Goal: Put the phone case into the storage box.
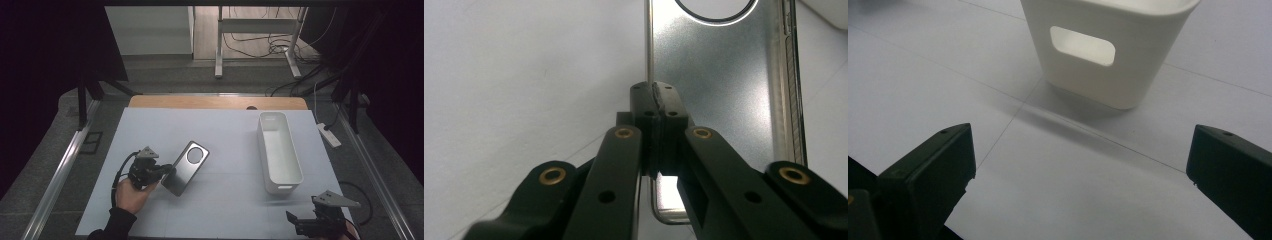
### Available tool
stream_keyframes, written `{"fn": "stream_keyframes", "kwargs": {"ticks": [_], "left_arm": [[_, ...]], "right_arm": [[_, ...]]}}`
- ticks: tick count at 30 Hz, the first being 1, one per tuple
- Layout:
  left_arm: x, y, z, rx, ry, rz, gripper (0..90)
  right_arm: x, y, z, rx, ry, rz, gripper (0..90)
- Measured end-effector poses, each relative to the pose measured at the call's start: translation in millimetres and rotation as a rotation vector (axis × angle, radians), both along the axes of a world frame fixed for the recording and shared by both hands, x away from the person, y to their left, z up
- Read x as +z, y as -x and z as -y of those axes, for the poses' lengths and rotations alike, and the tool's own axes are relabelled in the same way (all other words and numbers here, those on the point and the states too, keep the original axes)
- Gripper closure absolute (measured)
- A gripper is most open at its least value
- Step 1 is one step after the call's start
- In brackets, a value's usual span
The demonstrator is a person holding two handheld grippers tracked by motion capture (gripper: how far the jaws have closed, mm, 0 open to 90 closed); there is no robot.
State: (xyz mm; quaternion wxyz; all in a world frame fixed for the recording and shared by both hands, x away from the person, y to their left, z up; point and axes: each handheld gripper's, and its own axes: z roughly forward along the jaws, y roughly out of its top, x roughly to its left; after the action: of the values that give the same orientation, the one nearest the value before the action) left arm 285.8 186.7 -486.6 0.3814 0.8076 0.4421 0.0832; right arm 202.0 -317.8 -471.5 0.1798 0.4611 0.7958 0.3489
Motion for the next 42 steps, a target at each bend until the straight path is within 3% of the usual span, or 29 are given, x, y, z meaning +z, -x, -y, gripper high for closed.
{"fn": "stream_keyframes", "kwargs": {"ticks": [6,11,24,30,37,42], "left_arm": [[5.4,13.0,-4.3,-0.007,0.036,0.021,88.9],[8.1,21.1,-5.6,-0.006,0.041,0.035,88.9],[16.6,49.6,-15.4,0.03,0.102,0.108,88.9],[15.8,54.7,-16.7,0.029,0.114,0.108,88.9],[17.7,62.3,-12.8,0.025,0.117,0.125,88.9],[18.6,67.1,-10.9,0.029,0.12,0.135,88.9]], "right_arm": [[0.3,0.8,-0.4,0.01,0.0,0.007,0.0],[0.6,1.2,-0.6,0.018,0.004,0.011,0.0],[1.0,1.9,-1.1,0.045,-0.002,0.013,0.0],[1.6,2.6,-2.1,0.045,0.003,0.022,0.0],[5.9,4.0,-6.3,0.084,-0.016,0.029,0.0],[13.5,2.9,-15.5,0.139,-0.07,0.042,0.0]]}}
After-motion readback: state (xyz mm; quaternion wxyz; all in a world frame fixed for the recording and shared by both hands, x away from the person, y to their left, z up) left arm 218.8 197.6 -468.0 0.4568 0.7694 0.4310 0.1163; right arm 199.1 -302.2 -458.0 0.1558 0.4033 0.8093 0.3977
